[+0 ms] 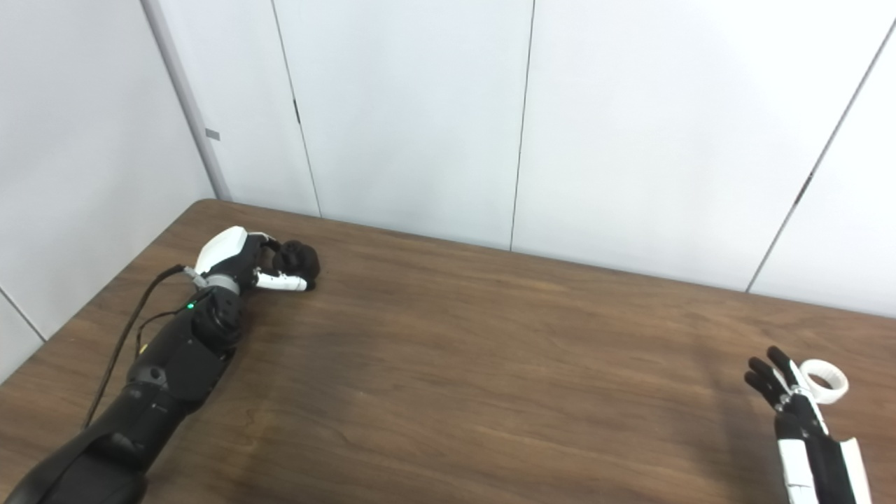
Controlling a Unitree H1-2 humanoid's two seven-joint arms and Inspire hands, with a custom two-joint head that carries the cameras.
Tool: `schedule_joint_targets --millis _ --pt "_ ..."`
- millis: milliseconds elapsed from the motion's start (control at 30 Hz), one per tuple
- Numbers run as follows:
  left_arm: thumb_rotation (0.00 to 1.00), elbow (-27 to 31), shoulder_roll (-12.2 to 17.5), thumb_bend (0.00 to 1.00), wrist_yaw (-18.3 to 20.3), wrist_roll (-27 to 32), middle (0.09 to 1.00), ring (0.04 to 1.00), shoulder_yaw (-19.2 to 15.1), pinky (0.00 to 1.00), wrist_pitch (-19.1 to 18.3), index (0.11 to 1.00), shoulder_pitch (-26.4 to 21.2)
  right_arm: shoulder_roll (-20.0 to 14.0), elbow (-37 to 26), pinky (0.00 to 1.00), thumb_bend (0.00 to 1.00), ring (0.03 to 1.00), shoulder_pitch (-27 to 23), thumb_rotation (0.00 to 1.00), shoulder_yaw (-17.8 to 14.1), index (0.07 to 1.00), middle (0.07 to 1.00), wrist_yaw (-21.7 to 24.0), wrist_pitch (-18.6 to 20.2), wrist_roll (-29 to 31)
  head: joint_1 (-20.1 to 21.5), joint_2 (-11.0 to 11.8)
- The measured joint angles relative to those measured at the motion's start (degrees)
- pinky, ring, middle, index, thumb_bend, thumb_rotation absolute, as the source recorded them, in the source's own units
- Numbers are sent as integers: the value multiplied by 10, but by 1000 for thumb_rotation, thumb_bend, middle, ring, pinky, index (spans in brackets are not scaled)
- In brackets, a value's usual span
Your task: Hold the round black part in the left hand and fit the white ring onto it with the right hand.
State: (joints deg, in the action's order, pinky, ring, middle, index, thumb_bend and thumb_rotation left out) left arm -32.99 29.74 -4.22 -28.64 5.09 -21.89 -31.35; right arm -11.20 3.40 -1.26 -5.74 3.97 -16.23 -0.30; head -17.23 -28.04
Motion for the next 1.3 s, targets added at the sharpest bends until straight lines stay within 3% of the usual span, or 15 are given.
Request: schedule_joint_targets --millis 1167,1300 --pt "297 5 0 938 4 4 894 974 7 1000 -1 764 -2 1 -1 951 545 871 1 1000 0 930 895 0 0 -9 4 -3" --pt "278 5 0 935 4 4 886 970 7 1000 -2 732 -2 1 -1 945 546 868 1 1000 0 930 893 -1 -2 -11 4 -3"
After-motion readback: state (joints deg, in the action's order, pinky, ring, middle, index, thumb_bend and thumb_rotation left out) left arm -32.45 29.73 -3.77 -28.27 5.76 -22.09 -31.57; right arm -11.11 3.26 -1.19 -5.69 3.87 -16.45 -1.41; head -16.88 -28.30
